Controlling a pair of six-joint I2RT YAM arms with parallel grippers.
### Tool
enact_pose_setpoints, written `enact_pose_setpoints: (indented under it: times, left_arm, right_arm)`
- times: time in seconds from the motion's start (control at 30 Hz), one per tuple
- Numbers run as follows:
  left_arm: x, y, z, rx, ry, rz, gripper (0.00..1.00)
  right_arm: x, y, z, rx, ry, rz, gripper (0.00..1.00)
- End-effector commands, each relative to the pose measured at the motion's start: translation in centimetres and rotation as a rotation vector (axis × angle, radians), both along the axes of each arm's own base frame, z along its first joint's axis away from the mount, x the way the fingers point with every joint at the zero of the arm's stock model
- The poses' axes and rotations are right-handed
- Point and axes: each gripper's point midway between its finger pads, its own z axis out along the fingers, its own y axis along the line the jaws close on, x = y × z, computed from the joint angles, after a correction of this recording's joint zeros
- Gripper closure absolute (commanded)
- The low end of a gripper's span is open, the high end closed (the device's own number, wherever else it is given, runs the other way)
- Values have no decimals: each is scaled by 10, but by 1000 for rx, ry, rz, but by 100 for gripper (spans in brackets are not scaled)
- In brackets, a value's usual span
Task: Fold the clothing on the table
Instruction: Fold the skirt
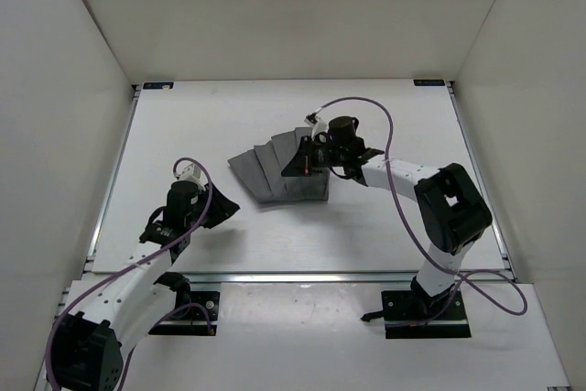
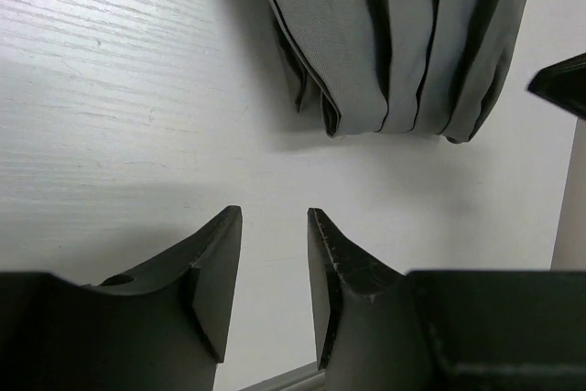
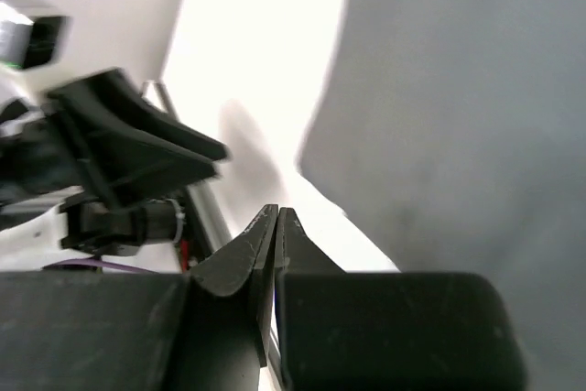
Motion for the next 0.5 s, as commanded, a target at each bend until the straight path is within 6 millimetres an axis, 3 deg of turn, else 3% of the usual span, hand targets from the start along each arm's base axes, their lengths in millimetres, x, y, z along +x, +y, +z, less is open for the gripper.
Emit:
enact_pose_setpoints:
  times: [0.0,0.03,0.13,0.33,0.4,0.47]
  left_arm:
    - [-2,1,1,3,-6,-7,54]
    - [-3,0,1,-3,-5,-11,54]
    - [-2,4,4,2,-14,1,54]
    - [-6,7,-3,15,4,-4,54]
    - [-6,6,-2,14,2,-10,54]
    - [-4,6,2,22,-5,-25,52]
  right_arm:
    - [0,21,10,55,-31,68,100]
    - [0,26,11,68,-24,86,100]
    - [-10,43,-13,76,50,154,99]
    - [8,57,-61,-80,66,145,100]
    - [13,56,-61,-113,54,147,100]
    - [18,54,-44,-114,19,153,100]
